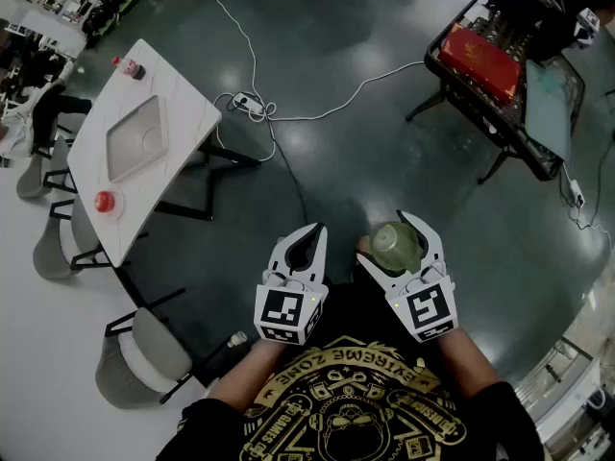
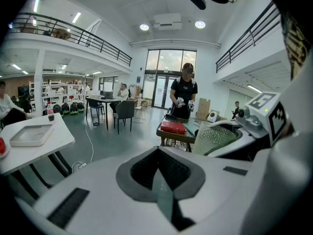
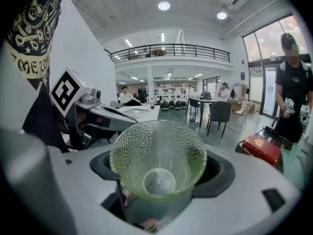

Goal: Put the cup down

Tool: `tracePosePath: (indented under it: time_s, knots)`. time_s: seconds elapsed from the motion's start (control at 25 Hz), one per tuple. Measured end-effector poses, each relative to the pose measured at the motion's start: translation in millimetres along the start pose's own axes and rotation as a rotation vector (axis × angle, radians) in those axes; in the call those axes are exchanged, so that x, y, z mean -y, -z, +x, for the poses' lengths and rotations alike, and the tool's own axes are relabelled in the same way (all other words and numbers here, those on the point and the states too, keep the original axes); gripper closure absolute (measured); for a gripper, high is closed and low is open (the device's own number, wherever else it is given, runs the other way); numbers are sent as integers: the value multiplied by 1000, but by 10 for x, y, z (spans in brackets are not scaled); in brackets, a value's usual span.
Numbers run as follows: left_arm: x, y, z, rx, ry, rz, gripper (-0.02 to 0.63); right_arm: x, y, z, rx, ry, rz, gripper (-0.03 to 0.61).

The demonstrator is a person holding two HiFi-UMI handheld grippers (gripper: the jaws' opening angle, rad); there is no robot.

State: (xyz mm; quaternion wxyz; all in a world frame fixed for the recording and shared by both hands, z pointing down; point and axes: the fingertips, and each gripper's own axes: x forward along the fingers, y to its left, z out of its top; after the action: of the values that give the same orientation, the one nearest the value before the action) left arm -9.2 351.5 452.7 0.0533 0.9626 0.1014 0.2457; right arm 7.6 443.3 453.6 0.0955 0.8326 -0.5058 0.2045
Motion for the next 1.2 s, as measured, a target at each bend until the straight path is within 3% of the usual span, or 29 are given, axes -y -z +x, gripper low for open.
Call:
tracePosePath:
  time_s: [0.8,1.2]
  knots:
    - [-18,-54,20,2,-2,-7,612,81,-42,-6,2,0,32,181]
    - [-99,-77,-62,11,-24,-18,612,34,-166,84,4,-45,26,181]
